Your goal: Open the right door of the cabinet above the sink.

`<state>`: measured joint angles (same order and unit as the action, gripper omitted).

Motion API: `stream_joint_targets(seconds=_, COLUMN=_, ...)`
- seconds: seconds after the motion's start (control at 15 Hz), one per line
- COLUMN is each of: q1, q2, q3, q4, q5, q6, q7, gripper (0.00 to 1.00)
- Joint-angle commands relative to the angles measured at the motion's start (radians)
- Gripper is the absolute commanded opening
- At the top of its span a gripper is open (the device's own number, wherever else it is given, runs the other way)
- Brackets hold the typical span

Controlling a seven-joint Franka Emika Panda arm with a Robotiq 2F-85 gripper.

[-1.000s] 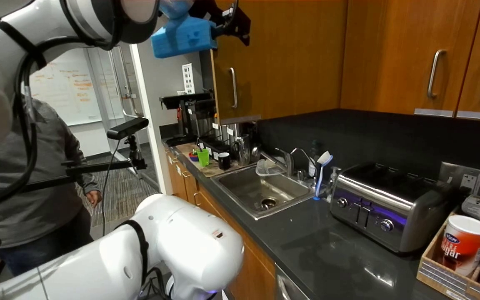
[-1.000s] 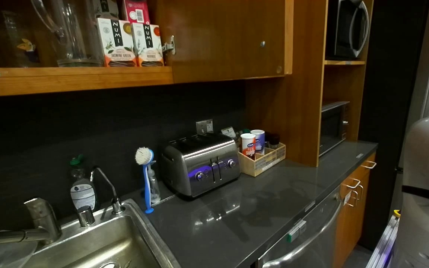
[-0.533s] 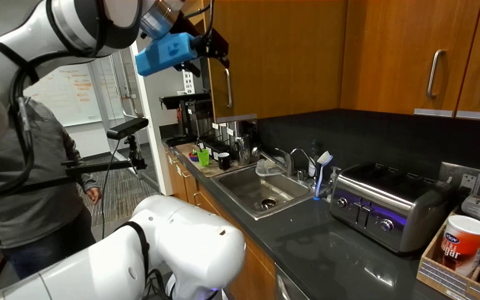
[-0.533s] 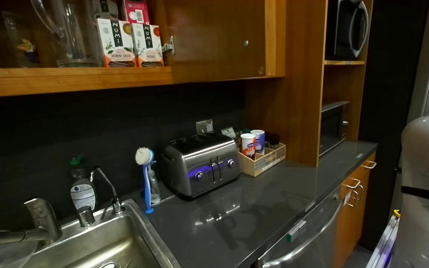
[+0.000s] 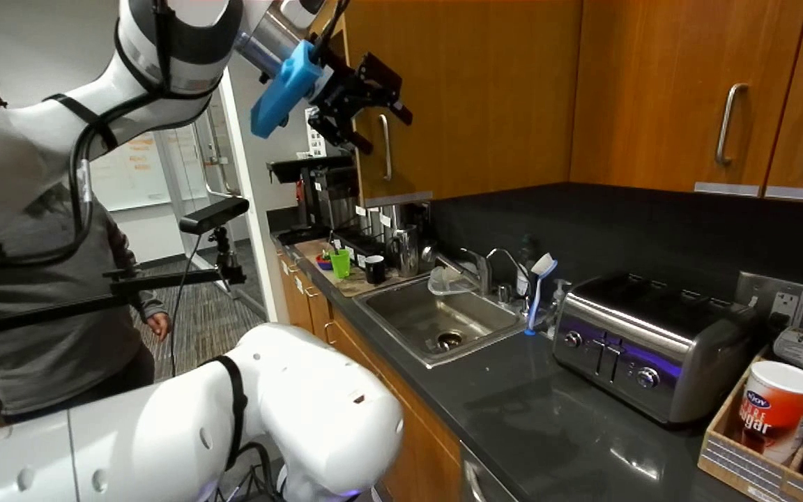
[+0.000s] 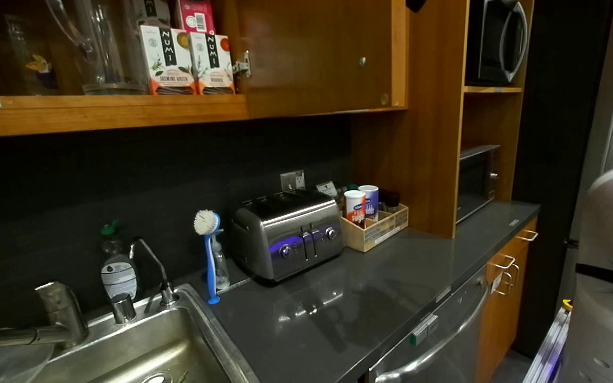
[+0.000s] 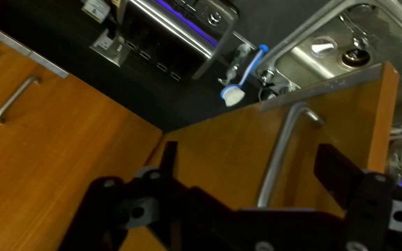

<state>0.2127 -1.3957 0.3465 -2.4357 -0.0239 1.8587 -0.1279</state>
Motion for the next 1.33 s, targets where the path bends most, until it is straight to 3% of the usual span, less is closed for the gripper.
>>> stream_joint_targets(seconds=0.0, q1=-0.075, q2=0.068, q3=0.021, q4=0.104, q5=-0.107, q6=-0.154, q7=0.021, gripper=1.0)
stream_joint_targets(seconds=0.27, q1=-0.127, q2=0.096, q3=0.031, q4=0.177, q5=-0.218, q6=-0.337, q7=0.038, gripper=1.0)
stream_joint_targets(seconds=0.47, q1=-0.121, q2=0.096, q3=0.005, q4=0.191, q5=-0.25, q6=-0.421, q7=0.055, gripper=1.0)
stream_joint_targets(seconds=0.73, q1=-0.048, q2=0.044, q3=-0.101, q4=0.133, q5=-0.173, q6=-0.349, q7=0.097, gripper=1.0)
stream_joint_targets(seconds=0.8, q1=-0.074, q2=0.071, q3=-0.051, q4=0.157, q5=-0.214, q6=-0.381, q7=0.081, gripper=1.0)
stream_joint_targets(seconds=1.27, q1=-0.057, q2=0.069, q3=-0.051, q4=0.152, q5=-0.215, q6=-0.38, q7=0.086, gripper=1.0)
